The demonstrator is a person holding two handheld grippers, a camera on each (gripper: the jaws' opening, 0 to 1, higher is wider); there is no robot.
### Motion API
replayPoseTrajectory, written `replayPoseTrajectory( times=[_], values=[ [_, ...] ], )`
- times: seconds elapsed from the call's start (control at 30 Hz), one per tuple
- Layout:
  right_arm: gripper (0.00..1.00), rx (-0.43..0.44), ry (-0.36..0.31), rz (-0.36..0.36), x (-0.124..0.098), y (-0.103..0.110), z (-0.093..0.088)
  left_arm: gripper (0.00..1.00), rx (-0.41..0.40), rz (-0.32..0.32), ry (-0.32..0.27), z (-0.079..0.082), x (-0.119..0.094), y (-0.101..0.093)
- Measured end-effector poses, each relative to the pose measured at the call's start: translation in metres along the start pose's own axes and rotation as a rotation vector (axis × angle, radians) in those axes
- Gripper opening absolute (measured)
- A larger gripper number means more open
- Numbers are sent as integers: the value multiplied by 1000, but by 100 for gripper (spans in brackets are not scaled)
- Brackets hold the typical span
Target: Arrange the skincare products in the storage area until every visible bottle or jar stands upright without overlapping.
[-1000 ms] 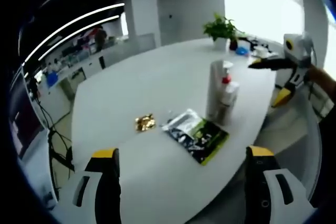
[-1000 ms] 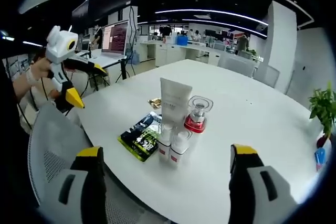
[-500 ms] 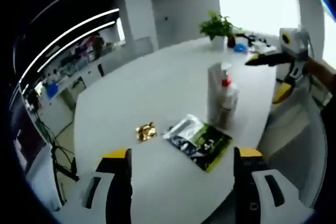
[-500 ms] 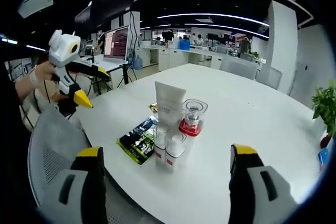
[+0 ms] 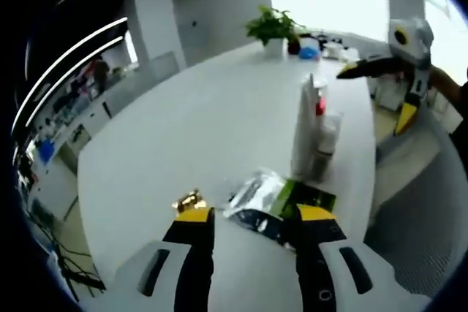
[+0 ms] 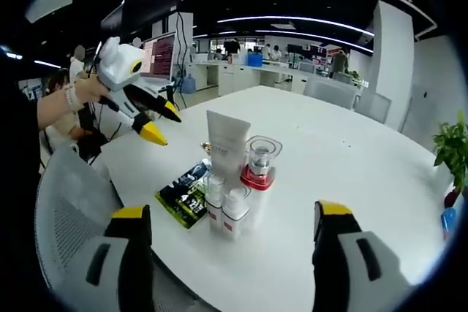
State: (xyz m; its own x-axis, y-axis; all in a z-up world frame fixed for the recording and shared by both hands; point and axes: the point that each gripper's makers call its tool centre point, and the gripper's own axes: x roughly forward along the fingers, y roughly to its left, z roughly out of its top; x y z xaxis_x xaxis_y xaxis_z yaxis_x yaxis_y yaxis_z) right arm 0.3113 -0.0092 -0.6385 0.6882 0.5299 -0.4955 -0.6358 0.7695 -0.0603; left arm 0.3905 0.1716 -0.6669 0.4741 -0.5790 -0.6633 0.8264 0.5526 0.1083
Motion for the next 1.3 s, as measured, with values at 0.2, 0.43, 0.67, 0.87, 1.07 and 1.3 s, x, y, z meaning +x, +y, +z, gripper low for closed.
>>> replayPoseTrajectory(
  times=[0.2, 0.43, 0.67, 0.87, 1.07, 1.3],
  values=[
    [79, 8, 17, 5, 2, -2, -4, 38, 124, 5, 94, -12, 14, 38],
    [70, 17, 59, 12, 6, 0, -17, 36, 244, -37, 160, -18, 33, 64],
    [70, 23, 59, -3, 3, -3, -18, 38, 380, -101, 240, -28, 55, 78],
    [69, 40, 50, -18, 1, -7, -13, 39, 456, -191, 245, -32, 72, 85],
    [71, 47, 65, -19, 2, -6, -17, 41, 516, -223, 285, -43, 86, 98],
    [70, 55, 65, -45, 1, -15, -15, 44, 531, -282, 290, -53, 97, 98]
  ],
)
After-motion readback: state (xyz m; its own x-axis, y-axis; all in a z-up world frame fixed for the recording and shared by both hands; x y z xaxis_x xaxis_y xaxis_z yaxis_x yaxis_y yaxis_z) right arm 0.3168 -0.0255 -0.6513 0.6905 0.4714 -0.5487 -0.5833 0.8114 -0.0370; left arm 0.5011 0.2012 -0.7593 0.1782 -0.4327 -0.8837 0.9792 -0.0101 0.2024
